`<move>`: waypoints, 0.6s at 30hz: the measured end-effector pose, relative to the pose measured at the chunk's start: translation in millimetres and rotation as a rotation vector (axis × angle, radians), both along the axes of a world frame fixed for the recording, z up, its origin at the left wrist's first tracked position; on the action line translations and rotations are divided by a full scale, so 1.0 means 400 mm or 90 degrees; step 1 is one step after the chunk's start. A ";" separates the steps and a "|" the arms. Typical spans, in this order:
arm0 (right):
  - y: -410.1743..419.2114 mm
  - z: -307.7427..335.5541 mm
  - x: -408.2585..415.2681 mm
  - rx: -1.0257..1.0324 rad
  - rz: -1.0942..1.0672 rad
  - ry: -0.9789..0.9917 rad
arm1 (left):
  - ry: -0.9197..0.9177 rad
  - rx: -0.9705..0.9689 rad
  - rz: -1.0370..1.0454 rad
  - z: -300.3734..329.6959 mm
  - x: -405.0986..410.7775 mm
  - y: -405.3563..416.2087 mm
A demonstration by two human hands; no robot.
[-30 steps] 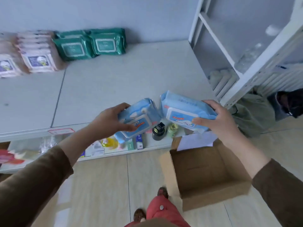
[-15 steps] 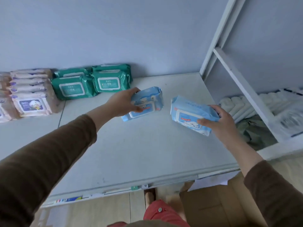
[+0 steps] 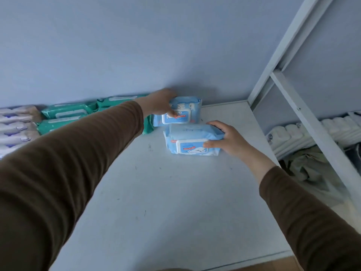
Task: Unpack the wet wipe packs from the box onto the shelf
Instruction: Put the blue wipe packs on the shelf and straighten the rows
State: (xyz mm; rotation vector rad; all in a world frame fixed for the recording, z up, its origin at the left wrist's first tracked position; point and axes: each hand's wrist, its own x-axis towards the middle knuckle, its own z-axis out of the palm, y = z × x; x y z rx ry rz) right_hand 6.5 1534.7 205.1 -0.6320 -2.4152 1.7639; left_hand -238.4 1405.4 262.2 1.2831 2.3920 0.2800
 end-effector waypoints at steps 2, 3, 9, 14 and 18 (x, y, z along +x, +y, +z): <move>0.012 -0.001 -0.064 -0.028 0.024 -0.006 | 0.001 0.007 -0.007 0.000 -0.028 0.001; 0.019 -0.004 -0.093 -0.034 0.030 -0.008 | 0.003 0.014 -0.010 -0.001 -0.039 0.000; 0.050 -0.035 -0.172 -0.008 -0.077 0.020 | 0.128 0.031 -0.028 -0.009 -0.068 -0.015; -0.034 -0.081 -0.157 0.035 -0.163 0.054 | 0.203 0.033 -0.027 -0.025 -0.062 -0.028; -0.063 -0.090 -0.165 0.079 -0.192 0.076 | 0.237 0.029 -0.010 -0.038 -0.044 -0.028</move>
